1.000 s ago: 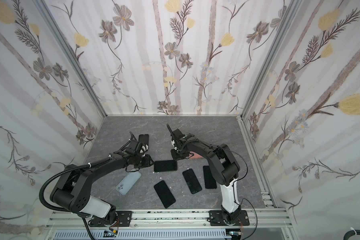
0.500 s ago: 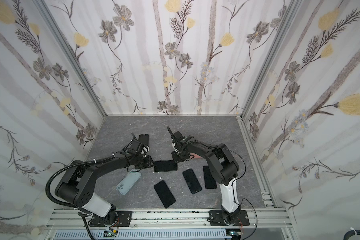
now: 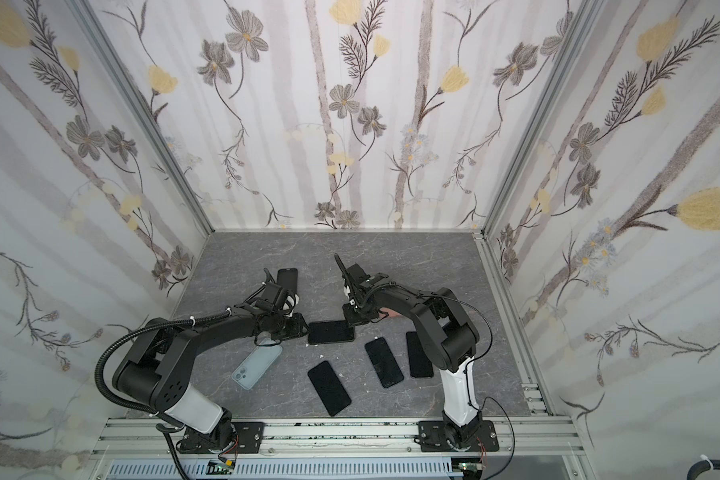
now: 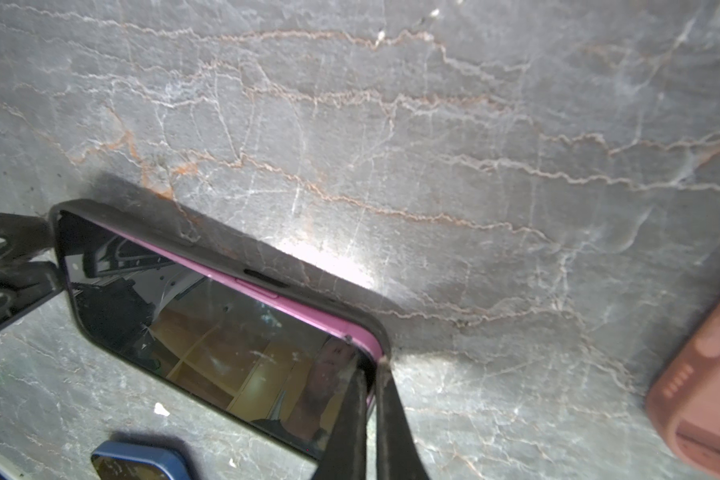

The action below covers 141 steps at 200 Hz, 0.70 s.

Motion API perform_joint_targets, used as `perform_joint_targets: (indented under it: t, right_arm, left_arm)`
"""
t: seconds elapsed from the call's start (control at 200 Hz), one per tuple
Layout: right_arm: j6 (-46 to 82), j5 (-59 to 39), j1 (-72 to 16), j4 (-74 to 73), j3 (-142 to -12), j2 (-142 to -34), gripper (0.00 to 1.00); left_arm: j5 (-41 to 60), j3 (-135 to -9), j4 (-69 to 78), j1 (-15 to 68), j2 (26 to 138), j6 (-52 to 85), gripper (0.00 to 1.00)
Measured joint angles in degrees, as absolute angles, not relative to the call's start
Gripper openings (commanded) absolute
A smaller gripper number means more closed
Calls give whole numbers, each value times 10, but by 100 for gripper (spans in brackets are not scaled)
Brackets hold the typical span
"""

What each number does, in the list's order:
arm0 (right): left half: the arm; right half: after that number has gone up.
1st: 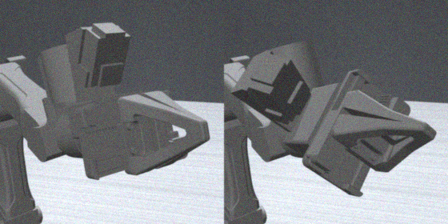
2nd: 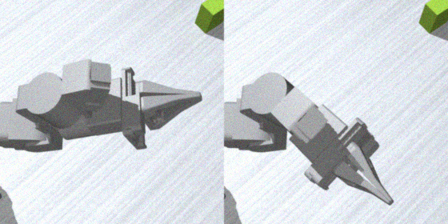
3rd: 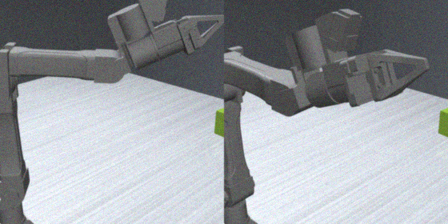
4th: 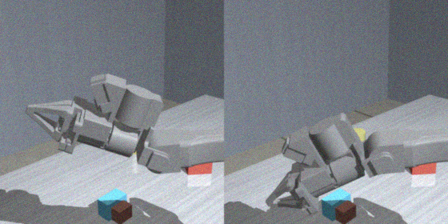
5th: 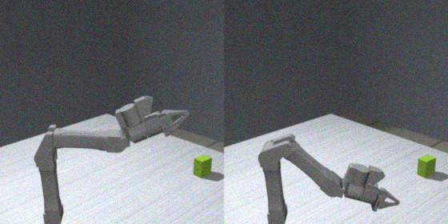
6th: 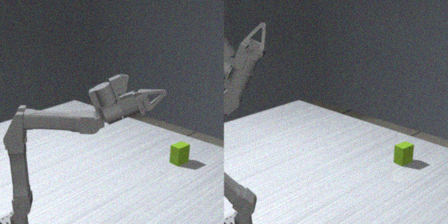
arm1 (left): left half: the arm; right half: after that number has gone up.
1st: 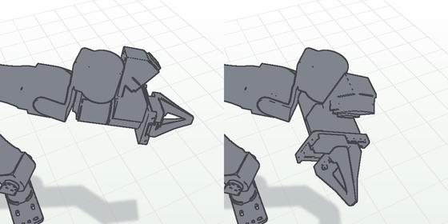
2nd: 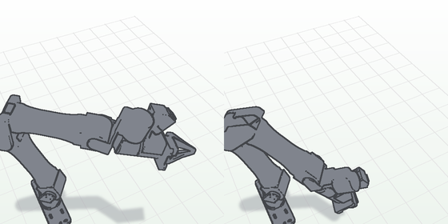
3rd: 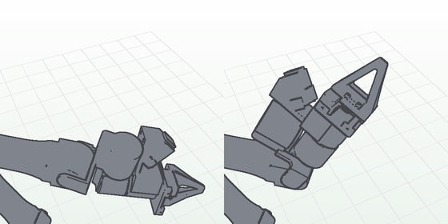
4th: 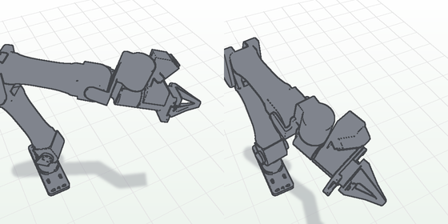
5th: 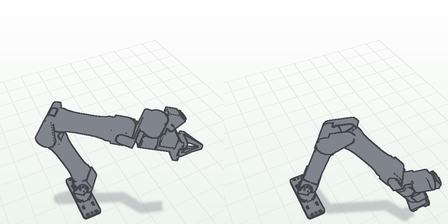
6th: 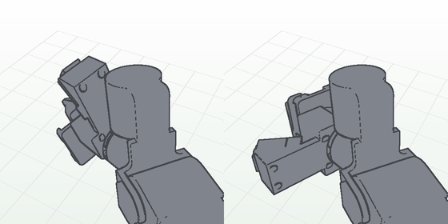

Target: Put the phone into the phone case

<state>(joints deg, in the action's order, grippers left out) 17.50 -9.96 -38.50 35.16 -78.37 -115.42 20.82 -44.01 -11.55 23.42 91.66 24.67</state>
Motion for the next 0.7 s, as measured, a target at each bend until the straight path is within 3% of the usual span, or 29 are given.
perform_joint_targets:
  t: [0.704]
  right_arm:
    - [173,-81,-392,351,-794,-1166,10]
  left_arm:
    - [206,-436,-102,234,916,246,34]
